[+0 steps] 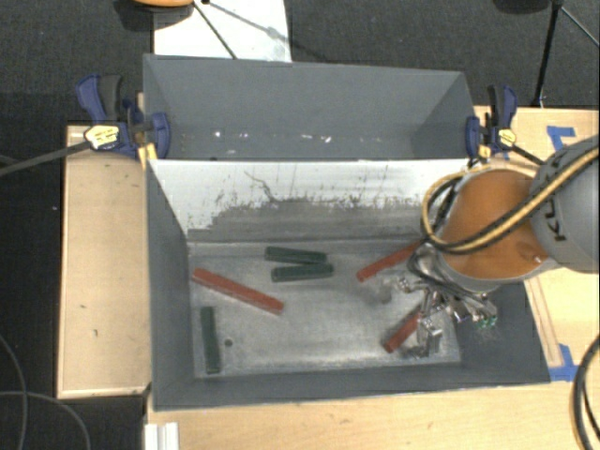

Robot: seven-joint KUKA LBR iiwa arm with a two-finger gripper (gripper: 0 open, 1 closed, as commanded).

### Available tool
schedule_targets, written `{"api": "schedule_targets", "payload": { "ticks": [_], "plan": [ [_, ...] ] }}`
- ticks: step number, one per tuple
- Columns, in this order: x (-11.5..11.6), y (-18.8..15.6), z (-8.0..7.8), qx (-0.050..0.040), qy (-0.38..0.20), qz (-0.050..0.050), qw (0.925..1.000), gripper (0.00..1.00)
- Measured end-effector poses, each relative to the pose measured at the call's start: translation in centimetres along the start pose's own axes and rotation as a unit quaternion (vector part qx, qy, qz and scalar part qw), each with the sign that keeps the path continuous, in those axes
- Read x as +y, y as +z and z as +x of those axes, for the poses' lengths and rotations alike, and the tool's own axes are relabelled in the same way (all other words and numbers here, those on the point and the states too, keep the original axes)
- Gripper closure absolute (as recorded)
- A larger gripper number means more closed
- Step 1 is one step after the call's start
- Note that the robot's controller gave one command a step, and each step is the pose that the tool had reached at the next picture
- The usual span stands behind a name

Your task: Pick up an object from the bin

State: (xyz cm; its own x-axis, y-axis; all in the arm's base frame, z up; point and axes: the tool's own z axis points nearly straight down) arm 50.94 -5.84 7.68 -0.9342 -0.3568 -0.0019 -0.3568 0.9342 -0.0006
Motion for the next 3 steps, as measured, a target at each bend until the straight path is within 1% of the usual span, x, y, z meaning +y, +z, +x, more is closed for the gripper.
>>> {"api": "schedule_targets", "payload": {
  "ticks": [1, 3],
  "plan": [
    [-1.18, 0.65, -1.44, 0.0003, 0.008, 0.000, 1.0000, 1.00],
    [-1.12, 0.23, -1.35, 0.0015, 0.008, -0.001, 1.0000, 1.00]
  ]
}}
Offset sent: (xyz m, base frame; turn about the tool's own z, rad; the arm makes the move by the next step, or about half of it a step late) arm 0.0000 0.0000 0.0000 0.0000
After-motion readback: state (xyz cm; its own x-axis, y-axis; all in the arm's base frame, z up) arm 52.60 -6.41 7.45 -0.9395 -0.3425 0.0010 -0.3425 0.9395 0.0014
